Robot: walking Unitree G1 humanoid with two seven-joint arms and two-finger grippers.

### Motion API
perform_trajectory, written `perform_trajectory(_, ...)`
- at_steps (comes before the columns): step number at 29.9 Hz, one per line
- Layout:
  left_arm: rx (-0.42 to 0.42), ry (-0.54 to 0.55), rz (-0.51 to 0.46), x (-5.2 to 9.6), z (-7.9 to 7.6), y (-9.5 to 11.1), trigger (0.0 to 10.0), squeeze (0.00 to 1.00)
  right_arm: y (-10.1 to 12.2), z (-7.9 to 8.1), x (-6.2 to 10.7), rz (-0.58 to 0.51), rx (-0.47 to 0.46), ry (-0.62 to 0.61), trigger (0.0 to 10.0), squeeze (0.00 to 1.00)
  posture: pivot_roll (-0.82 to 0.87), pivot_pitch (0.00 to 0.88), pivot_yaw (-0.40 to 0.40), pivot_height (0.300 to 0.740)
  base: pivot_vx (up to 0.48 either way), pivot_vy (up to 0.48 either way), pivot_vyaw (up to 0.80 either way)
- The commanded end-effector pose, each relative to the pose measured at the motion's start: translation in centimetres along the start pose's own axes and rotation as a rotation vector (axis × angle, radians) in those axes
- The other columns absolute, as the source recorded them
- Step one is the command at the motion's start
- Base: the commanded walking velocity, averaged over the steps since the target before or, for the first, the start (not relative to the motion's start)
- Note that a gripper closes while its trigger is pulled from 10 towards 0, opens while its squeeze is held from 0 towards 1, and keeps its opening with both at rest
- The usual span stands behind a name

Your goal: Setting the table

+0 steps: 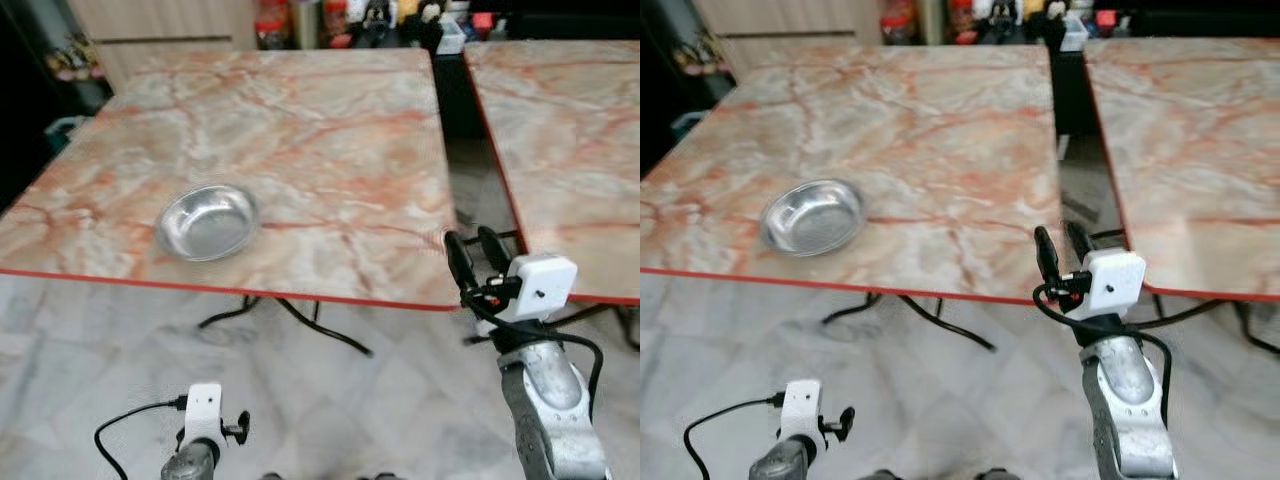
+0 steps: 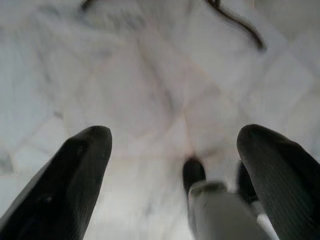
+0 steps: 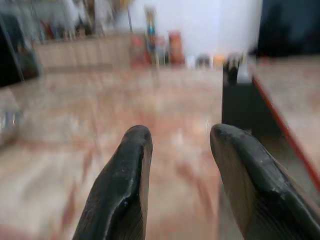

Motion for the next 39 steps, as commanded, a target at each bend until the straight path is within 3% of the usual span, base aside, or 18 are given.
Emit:
perform_trajectory(1,0.011,0.017,0.017,0.2,0.4,-0.6,10.0,0.0,-1.2,-0.5,0.7,0.043,-0.001,-0.024,10.0,0.0,-0.08,0.196,0.064,0.74,0.0,-0.48,0.0)
perform_trajectory(12,0.012,0.016,0.015,0.2,0.4,-0.6,10.0,0.0,-9.3,-1.2,4.9,0.338,-0.036,-0.083,10.0,0.0,-0.09,0.193,0.063,0.74,0.0,-0.367,0.0)
perform_trajectory(21,0.011,0.015,0.013,0.2,0.3,-0.5,10.0,0.0,-14.6,-1.0,6.4,0.553,-0.087,-0.105,10.0,0.0,-0.09,0.188,0.064,0.74,0.0,-0.347,0.0)
perform_trajectory(28,0.005,0.014,0.02,0.1,0.2,-0.5,10.0,0.0,-17.1,-0.5,7.4,0.707,-0.133,-0.118,10.0,0.0,-0.09,0.185,0.063,0.74,0.0,-0.347,0.0)
perform_trajectory(31,0.001,0.01,0.027,0.1,0.1,-0.6,10.0,0.0,-18.8,0.4,9.0,0.829,-0.122,-0.101,10.0,0.0,-0.09,0.179,0.058,0.74,0.0,-0.429,0.0)
perform_trajectory(37,-0.001,0.01,0.037,0.1,0.1,-0.8,10.0,0.0,-19.7,0.9,10.0,0.9,-0.137,-0.124,10.0,0.0,-0.09,0.172,0.054,0.74,0.0,-0.425,0.0)
perform_trajectory(39,-0.001,0.012,0.042,0.2,0.1,-0.9,10.0,0.0,-19.8,0.9,10.3,0.905,-0.187,-0.167,10.0,0.0,-0.08,0.169,0.048,0.74,0.0,-0.426,0.0)
Point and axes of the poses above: a point about 5 cm out from each wrist's last joint towards the gripper, its own x axis pointing back from the gripper into the wrist, its own y axis along the axis of the wrist's last joint, z = x × y, the point moved 2 cm from there along -x, pointing out of the wrist towards the gripper, and after that the axes turned 2 degrees about x, right-handed, at the moved point
